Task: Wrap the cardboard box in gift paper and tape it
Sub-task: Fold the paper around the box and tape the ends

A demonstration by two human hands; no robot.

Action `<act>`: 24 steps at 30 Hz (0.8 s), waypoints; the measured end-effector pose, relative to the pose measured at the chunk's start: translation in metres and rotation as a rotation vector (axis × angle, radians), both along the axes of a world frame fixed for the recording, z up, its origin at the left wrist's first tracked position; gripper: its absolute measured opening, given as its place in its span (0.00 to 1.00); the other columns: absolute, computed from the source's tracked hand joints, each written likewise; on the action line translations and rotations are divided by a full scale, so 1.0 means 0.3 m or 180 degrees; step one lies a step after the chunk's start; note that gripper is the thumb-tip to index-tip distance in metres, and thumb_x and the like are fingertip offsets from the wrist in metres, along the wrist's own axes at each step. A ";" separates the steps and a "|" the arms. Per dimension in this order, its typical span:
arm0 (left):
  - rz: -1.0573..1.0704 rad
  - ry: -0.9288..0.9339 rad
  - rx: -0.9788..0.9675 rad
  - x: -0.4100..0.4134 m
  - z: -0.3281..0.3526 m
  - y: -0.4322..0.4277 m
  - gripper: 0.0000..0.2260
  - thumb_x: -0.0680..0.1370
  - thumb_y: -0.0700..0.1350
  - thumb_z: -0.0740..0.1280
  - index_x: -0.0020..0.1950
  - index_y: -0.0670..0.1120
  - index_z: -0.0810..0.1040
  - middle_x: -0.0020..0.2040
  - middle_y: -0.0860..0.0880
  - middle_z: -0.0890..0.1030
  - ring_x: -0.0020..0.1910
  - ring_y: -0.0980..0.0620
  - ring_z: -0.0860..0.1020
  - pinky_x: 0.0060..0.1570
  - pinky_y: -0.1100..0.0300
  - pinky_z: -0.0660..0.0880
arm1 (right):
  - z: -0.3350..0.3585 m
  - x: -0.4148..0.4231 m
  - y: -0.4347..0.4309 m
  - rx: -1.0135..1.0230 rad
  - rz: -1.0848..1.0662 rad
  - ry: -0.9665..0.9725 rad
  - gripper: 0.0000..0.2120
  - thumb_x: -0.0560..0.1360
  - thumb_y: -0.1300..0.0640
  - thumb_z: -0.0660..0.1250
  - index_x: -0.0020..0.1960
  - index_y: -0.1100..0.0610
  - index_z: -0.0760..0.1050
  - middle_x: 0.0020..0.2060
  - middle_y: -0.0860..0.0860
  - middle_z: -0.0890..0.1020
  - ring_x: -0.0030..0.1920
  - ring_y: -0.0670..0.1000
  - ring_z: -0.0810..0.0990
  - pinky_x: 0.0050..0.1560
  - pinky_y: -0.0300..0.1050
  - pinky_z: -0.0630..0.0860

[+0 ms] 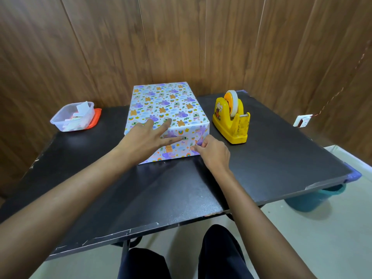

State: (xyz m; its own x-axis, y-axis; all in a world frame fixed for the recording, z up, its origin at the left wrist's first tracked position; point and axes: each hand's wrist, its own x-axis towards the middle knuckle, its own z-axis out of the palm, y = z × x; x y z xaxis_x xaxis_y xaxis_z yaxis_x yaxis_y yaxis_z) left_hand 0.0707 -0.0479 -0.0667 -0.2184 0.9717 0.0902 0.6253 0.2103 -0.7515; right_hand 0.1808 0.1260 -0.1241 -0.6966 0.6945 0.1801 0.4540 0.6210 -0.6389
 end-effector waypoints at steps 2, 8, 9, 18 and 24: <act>-0.0029 -0.0043 0.0059 0.003 0.008 0.003 0.39 0.67 0.32 0.39 0.73 0.63 0.55 0.68 0.42 0.72 0.36 0.43 0.77 0.24 0.60 0.56 | 0.028 0.013 0.040 -0.0569 0.0058 0.0261 0.16 0.69 0.49 0.73 0.36 0.55 0.69 0.36 0.50 0.78 0.41 0.53 0.76 0.39 0.45 0.67; 0.0370 -0.0219 -0.0214 0.041 0.024 0.017 0.42 0.62 0.32 0.28 0.72 0.62 0.34 0.77 0.42 0.53 0.51 0.41 0.75 0.29 0.57 0.60 | 0.172 0.057 0.291 -0.0019 -0.1061 0.1221 0.09 0.77 0.52 0.63 0.49 0.58 0.77 0.53 0.54 0.77 0.59 0.55 0.72 0.52 0.48 0.70; 0.0408 -0.0266 -0.0240 0.048 0.033 0.022 0.43 0.60 0.32 0.27 0.72 0.62 0.32 0.77 0.42 0.50 0.54 0.40 0.74 0.30 0.57 0.61 | 0.185 0.051 0.335 0.0032 -0.1083 0.0925 0.13 0.78 0.51 0.61 0.54 0.59 0.77 0.57 0.56 0.75 0.63 0.56 0.69 0.57 0.50 0.69; 0.0578 -0.0449 -0.0324 0.063 0.048 0.028 0.43 0.59 0.32 0.28 0.71 0.63 0.29 0.77 0.42 0.45 0.58 0.39 0.71 0.33 0.56 0.63 | 0.283 0.020 0.468 -0.1034 -0.0706 0.0393 0.12 0.72 0.58 0.71 0.53 0.64 0.79 0.55 0.55 0.78 0.58 0.54 0.75 0.53 0.49 0.73; 0.0431 -0.0400 -0.0267 0.057 0.034 0.031 0.40 0.66 0.33 0.39 0.72 0.63 0.32 0.77 0.43 0.46 0.58 0.39 0.71 0.32 0.57 0.62 | 0.319 0.024 0.447 -0.0904 -0.0704 -0.0322 0.26 0.74 0.53 0.70 0.67 0.63 0.69 0.65 0.58 0.72 0.67 0.60 0.69 0.65 0.56 0.69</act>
